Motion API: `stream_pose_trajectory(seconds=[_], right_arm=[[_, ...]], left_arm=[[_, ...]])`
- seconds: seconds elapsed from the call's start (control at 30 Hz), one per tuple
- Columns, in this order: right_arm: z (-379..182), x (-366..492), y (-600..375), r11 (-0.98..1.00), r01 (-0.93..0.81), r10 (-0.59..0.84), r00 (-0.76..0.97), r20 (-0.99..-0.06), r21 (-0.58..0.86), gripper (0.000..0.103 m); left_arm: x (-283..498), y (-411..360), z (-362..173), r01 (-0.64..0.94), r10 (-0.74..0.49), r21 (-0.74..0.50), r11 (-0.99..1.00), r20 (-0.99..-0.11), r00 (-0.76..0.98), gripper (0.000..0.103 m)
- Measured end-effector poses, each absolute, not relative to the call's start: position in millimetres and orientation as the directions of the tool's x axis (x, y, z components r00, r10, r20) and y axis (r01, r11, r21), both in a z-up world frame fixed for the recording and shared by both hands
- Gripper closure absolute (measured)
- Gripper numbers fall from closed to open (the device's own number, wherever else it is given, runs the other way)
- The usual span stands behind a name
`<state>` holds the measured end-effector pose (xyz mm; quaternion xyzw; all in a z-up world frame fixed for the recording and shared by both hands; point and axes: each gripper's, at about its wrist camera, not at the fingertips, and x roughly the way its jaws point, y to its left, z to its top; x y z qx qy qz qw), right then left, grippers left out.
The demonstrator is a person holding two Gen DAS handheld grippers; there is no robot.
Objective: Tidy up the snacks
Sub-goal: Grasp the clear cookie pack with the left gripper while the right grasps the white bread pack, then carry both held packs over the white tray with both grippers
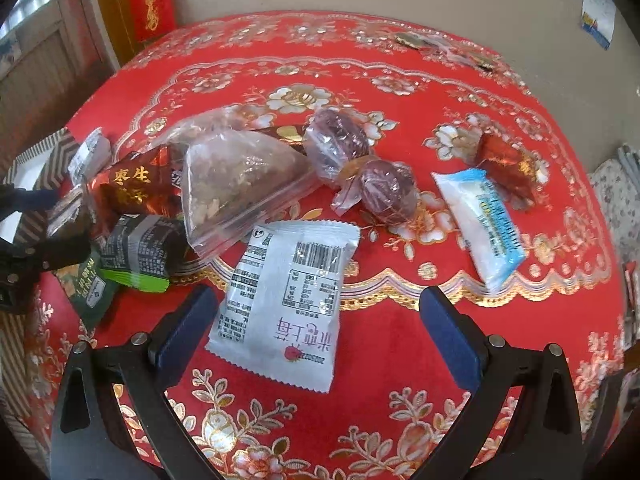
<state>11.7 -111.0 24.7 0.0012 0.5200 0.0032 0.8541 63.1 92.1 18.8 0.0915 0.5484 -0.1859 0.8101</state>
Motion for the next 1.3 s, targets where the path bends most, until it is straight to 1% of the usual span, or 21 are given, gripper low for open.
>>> stream_pose_trajectory(seconds=[0.03, 0.07, 0.13, 0.2, 0.23, 0.27, 0.3, 0.33, 0.37, 0.53, 0.63, 0.77, 1.03, 1.3], right_arm=[[23, 13, -111, 1.000, -0.008, 0.017, 0.458, -0.889, 0.015, 0.006], [21, 13, -111, 1.000, -0.013, 0.024, 0.454, -0.891, 0.021, 0.012], [21, 12, -110, 0.999, -0.032, 0.017, 0.469, -0.883, 0.002, 0.017], [22, 11, -112, 0.999, -0.038, 0.027, 0.479, -0.877, 0.010, 0.029], [23, 11, -113, 0.999, -0.043, 0.029, 0.485, -0.874, 0.009, 0.032], [24, 10, -114, 0.999, -0.045, 0.029, 0.488, -0.872, 0.008, 0.036], [24, 8, -115, 0.999, -0.054, 0.033, 0.492, -0.870, 0.007, 0.041], [25, 7, -116, 0.998, -0.059, 0.035, 0.494, -0.869, 0.006, 0.044], [26, 5, -118, 0.998, -0.065, 0.037, 0.494, -0.869, 0.006, 0.045], [26, -4, -123, 0.998, -0.068, 0.038, 0.497, -0.867, 0.005, 0.046], [28, -13, -123, 0.997, -0.076, 0.029, 0.501, -0.865, -0.010, 0.048], [35, -24, -124, 0.997, -0.078, 0.036, 0.522, -0.852, -0.005, 0.048], [57, -33, -108, 0.992, -0.127, 0.077, 0.561, -0.825, 0.006, 0.048], [77, -31, -70, 0.975, -0.220, 0.145, 0.582, -0.800, 0.017, 0.048]], left_arm=[[64, 92, 17, 0.399, -0.190, -0.048, 0.915, -0.927, 0.324, 0.000], [65, 91, 16, 0.398, -0.179, -0.039, 0.917, -0.929, 0.322, 0.002], [66, 91, 15, 0.403, -0.186, -0.044, 0.914, -0.929, 0.320, 0.008], [68, 92, 16, 0.398, -0.198, -0.060, 0.915, -0.927, 0.317, 0.029], [70, 93, 17, 0.393, -0.200, -0.064, 0.917, -0.928, 0.316, 0.033], [70, 93, 17, 0.388, -0.184, -0.047, 0.921, -0.928, 0.325, 0.040], [69, 93, 18, 0.388, -0.163, -0.021, 0.922, -0.927, 0.337, 0.044], [67, 92, 17, 0.392, -0.154, -0.006, 0.920, -0.926, 0.346, 0.046], [65, 91, 18, 0.394, -0.159, -0.009, 0.919, -0.923, 0.350, 0.049], [54, 97, 19, 0.352, -0.151, -0.015, 0.936, -0.919, 0.364, 0.050], [42, 100, 24, 0.317, -0.126, 0.009, 0.948, -0.906, 0.403, 0.050], [23, 103, 38, 0.265, -0.098, 0.037, 0.964, -0.872, 0.479, 0.050], [-5, 111, 57, 0.176, -0.071, 0.038, 0.984, -0.815, 0.575, 0.050], [-31, 141, 73, 0.046, 0.016, 0.061, 0.997, -0.758, 0.652, 0.050]])
